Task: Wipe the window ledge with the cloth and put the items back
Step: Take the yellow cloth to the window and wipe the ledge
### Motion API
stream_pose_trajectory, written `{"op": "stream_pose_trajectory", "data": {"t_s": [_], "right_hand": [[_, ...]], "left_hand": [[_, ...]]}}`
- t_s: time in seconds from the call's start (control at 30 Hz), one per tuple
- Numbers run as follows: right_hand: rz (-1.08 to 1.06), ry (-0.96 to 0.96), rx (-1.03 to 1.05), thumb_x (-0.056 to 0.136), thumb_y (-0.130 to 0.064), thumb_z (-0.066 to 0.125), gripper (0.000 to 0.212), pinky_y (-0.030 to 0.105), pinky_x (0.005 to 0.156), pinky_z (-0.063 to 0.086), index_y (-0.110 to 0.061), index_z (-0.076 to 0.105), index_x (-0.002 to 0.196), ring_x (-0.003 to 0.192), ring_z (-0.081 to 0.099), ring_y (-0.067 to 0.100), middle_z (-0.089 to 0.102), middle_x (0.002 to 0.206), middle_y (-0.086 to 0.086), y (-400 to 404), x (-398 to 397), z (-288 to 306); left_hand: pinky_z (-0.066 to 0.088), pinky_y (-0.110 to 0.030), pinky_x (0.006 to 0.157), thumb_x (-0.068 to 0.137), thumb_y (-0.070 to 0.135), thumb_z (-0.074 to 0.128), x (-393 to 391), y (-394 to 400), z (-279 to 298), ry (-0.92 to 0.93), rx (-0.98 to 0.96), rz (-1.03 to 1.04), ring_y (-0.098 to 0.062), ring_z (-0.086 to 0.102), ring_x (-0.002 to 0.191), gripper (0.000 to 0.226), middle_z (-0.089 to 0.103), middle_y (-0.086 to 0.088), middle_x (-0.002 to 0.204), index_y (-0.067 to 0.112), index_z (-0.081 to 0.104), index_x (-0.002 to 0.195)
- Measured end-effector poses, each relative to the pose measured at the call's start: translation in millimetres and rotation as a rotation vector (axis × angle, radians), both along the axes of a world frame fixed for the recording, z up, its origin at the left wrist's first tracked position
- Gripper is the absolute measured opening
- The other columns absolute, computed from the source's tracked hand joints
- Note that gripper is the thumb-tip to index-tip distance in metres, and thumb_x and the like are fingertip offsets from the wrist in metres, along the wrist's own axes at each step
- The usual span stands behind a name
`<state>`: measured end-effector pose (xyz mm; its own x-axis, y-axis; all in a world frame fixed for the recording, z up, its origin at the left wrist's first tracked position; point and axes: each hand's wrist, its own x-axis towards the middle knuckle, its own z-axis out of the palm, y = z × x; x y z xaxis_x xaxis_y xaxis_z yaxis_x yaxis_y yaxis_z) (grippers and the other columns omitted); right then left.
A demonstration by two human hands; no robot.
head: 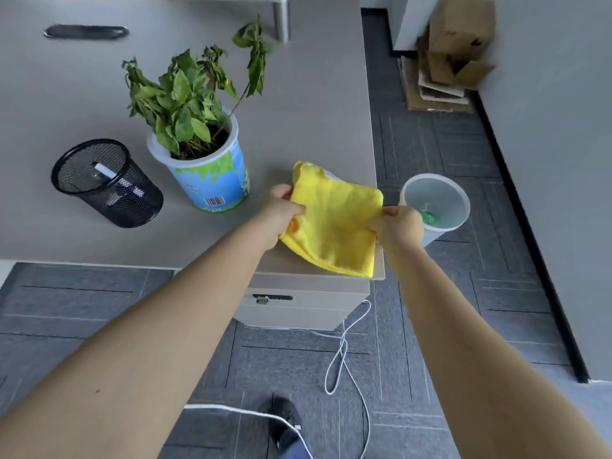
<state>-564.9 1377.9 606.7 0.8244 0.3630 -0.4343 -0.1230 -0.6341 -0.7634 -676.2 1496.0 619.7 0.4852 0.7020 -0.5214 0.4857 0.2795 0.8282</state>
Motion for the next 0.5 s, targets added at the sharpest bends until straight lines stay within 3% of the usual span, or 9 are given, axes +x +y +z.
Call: {"op": "stream_pose_trajectory", "data": {"t_s": [0.03, 0.1, 0.2, 0.27, 0.33, 0.5], "right_hand": [[-0.014, -0.005, 0.025, 0.073, 0.006, 0.05, 0.042, 0.026, 0.058, 0.03, 0.015, 0.054, 0.113, 0.07, 0.038, 0.021, 0.048, 0.074, 0.027, -7.0, 1.6, 2.2], [-0.056, 0.011, 0.057, 0.073, 0.006, 0.047, 0.038, 0.027, 0.056, 0.025, 0.018, 0.054, 0.108, 0.067, 0.033, 0.021, 0.039, 0.066, 0.016, -26.8, 6.5, 10.4], [-0.123, -0.013, 0.113, 0.078, 0.004, 0.046, 0.037, 0.031, 0.067, 0.037, 0.007, 0.055, 0.114, 0.077, 0.045, 0.022, 0.052, 0.085, 0.011, -73.2, 18.3, 31.6], [-0.165, -0.041, 0.169, 0.082, 0.003, 0.045, 0.043, 0.032, 0.075, 0.042, -0.002, 0.049, 0.125, 0.089, 0.048, 0.021, 0.051, 0.103, 0.006, -116.1, 25.3, 47.4], [-0.231, -0.067, 0.221, 0.082, 0.003, 0.044, 0.044, 0.034, 0.079, 0.044, -0.005, 0.048, 0.126, 0.094, 0.049, 0.02, 0.049, 0.106, 0.003, -166.5, 33.0, 58.9], [-0.366, -0.14, 0.25, 0.079, 0.001, 0.044, 0.042, 0.038, 0.086, 0.047, -0.006, 0.053, 0.119, 0.095, 0.052, 0.022, 0.054, 0.105, 0.005, -317.6, 50.3, 79.6]], "left_hand": [[0.039, -0.023, 0.062, 0.085, -0.005, 0.05, 1.7, -5.5, 5.0, -0.022, 0.011, -0.01, -0.022, 0.05, 0.095, 0.052, 0.051, -0.013, 0.122, 0.007, 0.04, 0.134], [0.039, -0.024, 0.063, 0.086, -0.004, 0.049, 8.8, -23.1, 17.9, -0.053, 0.03, -0.053, -0.022, 0.047, 0.101, 0.054, 0.048, -0.014, 0.135, 0.012, 0.039, 0.136], [0.041, -0.028, 0.076, 0.086, -0.005, 0.048, 28.1, -63.6, 37.7, -0.091, 0.079, -0.145, -0.025, 0.048, 0.106, 0.053, 0.047, -0.014, 0.139, 0.012, 0.04, 0.135], [0.041, -0.033, 0.088, 0.086, -0.004, 0.05, 43.1, -101.2, 49.8, -0.111, 0.106, -0.199, -0.024, 0.049, 0.106, 0.052, 0.048, -0.014, 0.138, 0.012, 0.041, 0.135], [0.043, -0.04, 0.097, 0.085, -0.002, 0.052, 58.9, -144.4, 57.2, -0.12, 0.135, -0.256, -0.029, 0.052, 0.11, 0.05, 0.051, -0.015, 0.133, 0.012, 0.044, 0.133], [0.043, -0.035, 0.084, 0.088, 0.002, 0.051, 98.2, -281.0, 67.8, -0.146, 0.135, -0.419, -0.024, 0.052, 0.099, 0.033, 0.055, -0.011, 0.105, -0.001, 0.052, 0.121]]}}
